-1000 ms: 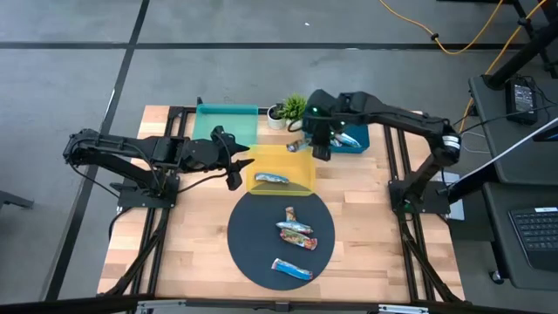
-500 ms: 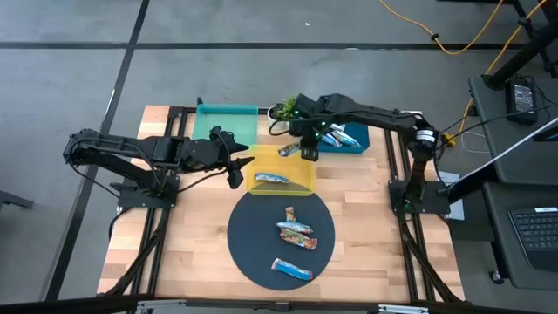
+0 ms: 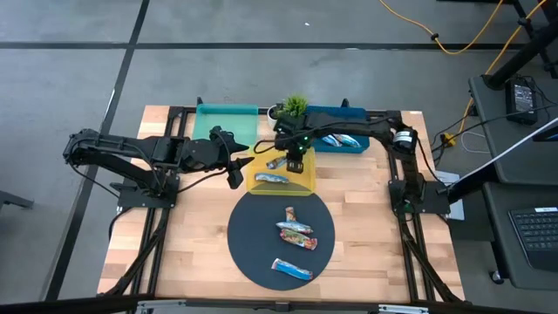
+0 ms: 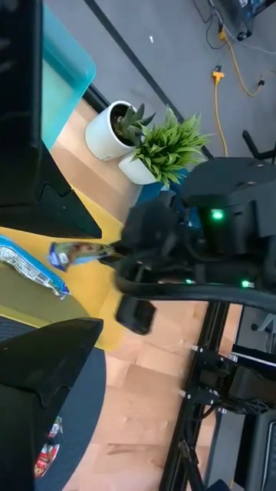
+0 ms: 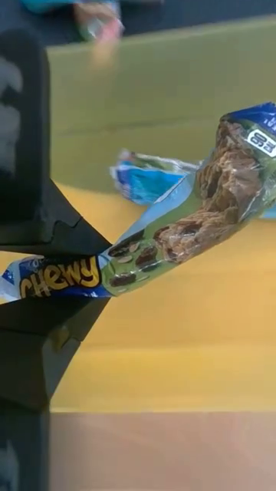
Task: Pick and place Granola Bars by type
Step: Put the blue granola bar into the yellow bin
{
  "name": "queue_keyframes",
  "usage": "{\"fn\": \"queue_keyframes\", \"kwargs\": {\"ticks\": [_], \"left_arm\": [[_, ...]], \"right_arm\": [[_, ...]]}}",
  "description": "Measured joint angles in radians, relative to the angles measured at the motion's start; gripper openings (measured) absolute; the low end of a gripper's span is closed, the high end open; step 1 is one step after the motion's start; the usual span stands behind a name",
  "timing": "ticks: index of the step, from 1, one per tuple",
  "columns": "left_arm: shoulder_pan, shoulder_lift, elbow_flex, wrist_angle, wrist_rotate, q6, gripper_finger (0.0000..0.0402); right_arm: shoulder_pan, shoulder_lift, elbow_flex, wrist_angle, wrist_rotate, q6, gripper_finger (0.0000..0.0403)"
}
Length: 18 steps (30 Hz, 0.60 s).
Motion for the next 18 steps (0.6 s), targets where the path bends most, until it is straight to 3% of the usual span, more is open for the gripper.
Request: {"fn": "queue_keyframes", "kwargs": {"ticks": [18], "left_arm": [[0.000,0.000,0.000,-0.008,0.055,0.001,0.0171]], "right_arm": [[0.004,0.117,0.000,0.046,0.022,0.072,0.0071]]}}
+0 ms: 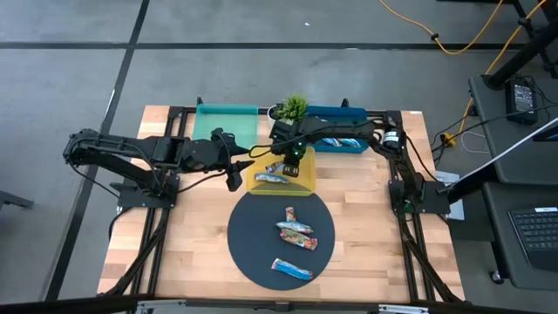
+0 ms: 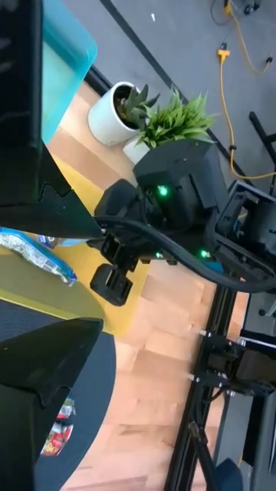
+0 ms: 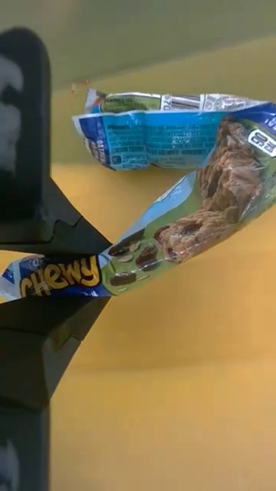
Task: Pick and place Granola Bars by type
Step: Put the blue granola bar into the yellow bin, then put the red granola bar into the green bin
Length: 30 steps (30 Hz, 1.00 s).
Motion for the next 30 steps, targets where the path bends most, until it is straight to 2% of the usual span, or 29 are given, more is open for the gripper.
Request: {"fn": "queue_keyframes", "kwargs": {"ticks": [10,22,30], "left_arm": [[0.000,0.000,0.000,0.000,-0.001,0.000,0.0171],[0.000,0.000,0.000,0.000,-0.002,-0.003,0.0171],[0.000,0.000,0.000,-0.001,0.006,-0.070,0.0171]], "right_arm": [[0.000,0.000,0.000,0.006,0.000,0.000,0.0078],[0.000,-0.004,0.000,0.005,0.044,-0.001,0.0181],[0.000,-0.080,0.000,-0.025,0.123,-0.005,0.0190]]}}
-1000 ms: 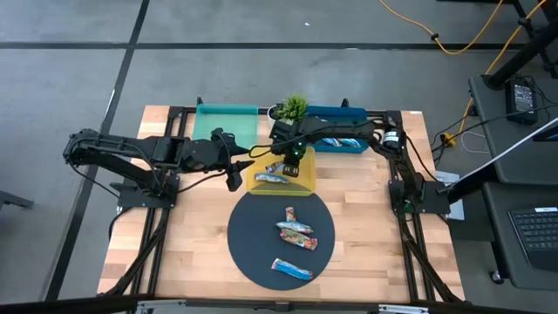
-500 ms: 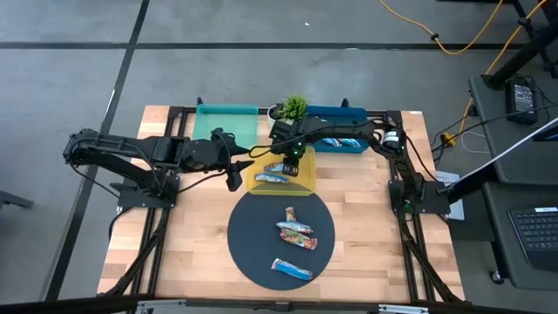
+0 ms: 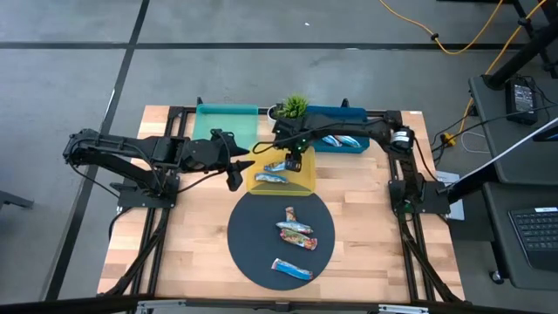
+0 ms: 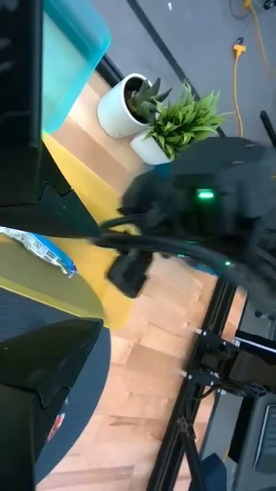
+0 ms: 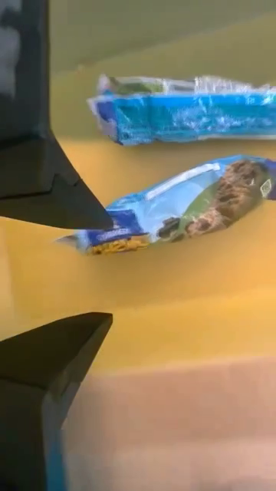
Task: Pick and place Granola Bars by type
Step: Put the red granola bar into the green bin
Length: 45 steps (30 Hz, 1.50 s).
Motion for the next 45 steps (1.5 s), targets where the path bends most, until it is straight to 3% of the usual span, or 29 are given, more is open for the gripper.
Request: {"fn": "queue_keyframes", "kwargs": {"ticks": [9,16,21,26,30,37,41,45], "left_arm": [[-0.007,0.016,-0.001,-0.024,0.122,-0.006,0.0171],[-0.046,0.146,-0.001,-0.013,0.154,0.019,0.0171],[-0.046,0.254,-0.001,0.011,0.278,0.115,0.0171],[-0.008,0.289,-0.001,0.082,0.474,0.172,0.0171],[0.010,0.301,-0.001,0.097,0.543,0.253,0.0171],[0.005,0.323,-0.001,0.137,0.541,0.399,0.0171],[0.005,0.352,0.000,0.166,0.542,0.354,0.0171],[0.004,0.388,0.000,0.170,0.542,0.279,0.0171]], "right_arm": [[0.000,-0.203,-0.034,-0.092,0.069,0.063,0.0190],[0.030,-0.456,-0.223,-0.032,0.096,0.113,0.0190],[0.093,-0.645,-0.404,0.050,0.107,0.248,0.0190],[0.199,-0.790,-0.551,0.151,0.105,0.407,0.0190],[0.293,-0.849,-0.613,0.188,0.107,0.503,0.0190],[0.394,-0.853,-0.612,0.200,0.137,0.550,0.0190],[0.421,-0.851,-0.612,0.217,0.192,0.536,0.0190],[0.426,-0.851,-0.612,0.230,0.180,0.498,0.0190]]}}
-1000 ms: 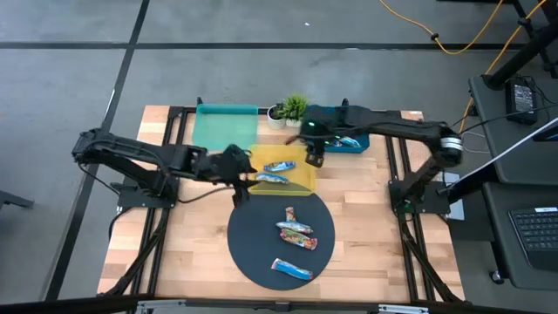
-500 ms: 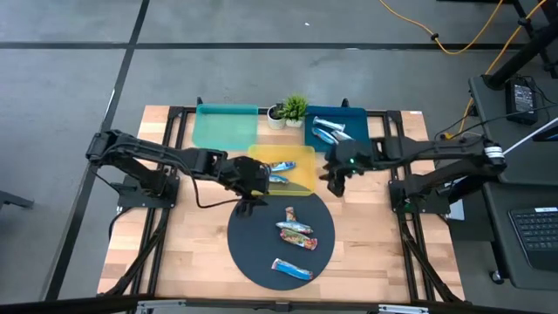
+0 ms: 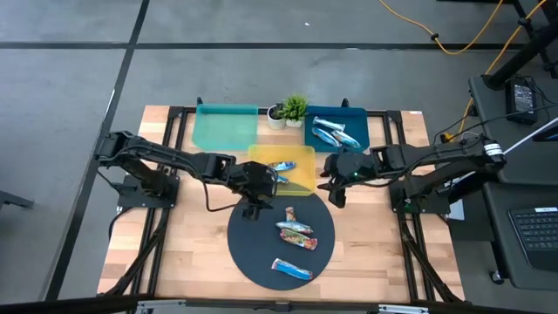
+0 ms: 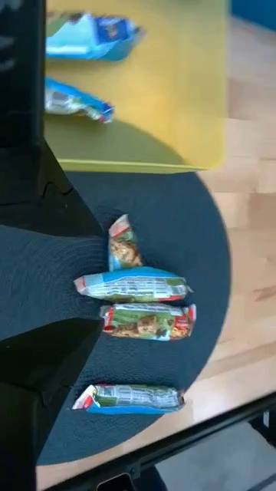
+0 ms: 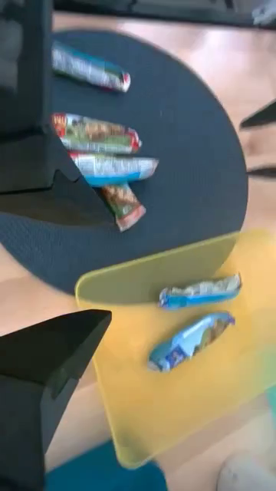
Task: Pick and place Granola Bars by type
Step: Put the red granola bar into the green bin
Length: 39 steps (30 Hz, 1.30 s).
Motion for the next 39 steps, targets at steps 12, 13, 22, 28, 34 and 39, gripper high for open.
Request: {"fn": "queue_keyframes", "kwargs": {"ticks": [12,13,22,28,34,39], "left_arm": [[-0.048,0.180,0.000,0.044,0.055,-0.171,0.0209],[-0.054,0.193,0.000,0.060,0.056,-0.179,0.0220],[-0.091,0.297,0.000,0.200,0.049,-0.220,0.0290],[-0.091,0.331,0.000,0.225,0.025,-0.238,0.0294],[-0.091,0.343,-0.001,0.223,-0.019,-0.212,0.0294],[-0.091,0.360,0.000,0.227,-0.019,-0.177,0.0294]], "right_arm": [[0.000,0.000,0.000,0.000,-0.060,-0.159,0.0190],[0.000,0.000,0.000,0.001,-0.059,-0.172,0.0190],[0.000,0.000,0.000,0.000,-0.060,-0.180,0.0190],[0.000,0.000,0.000,0.000,-0.077,-0.181,0.0190],[0.000,0.000,0.000,-0.001,-0.078,-0.182,0.0190],[0.000,0.000,0.001,-0.002,-0.078,-0.180,0.0190]]}}
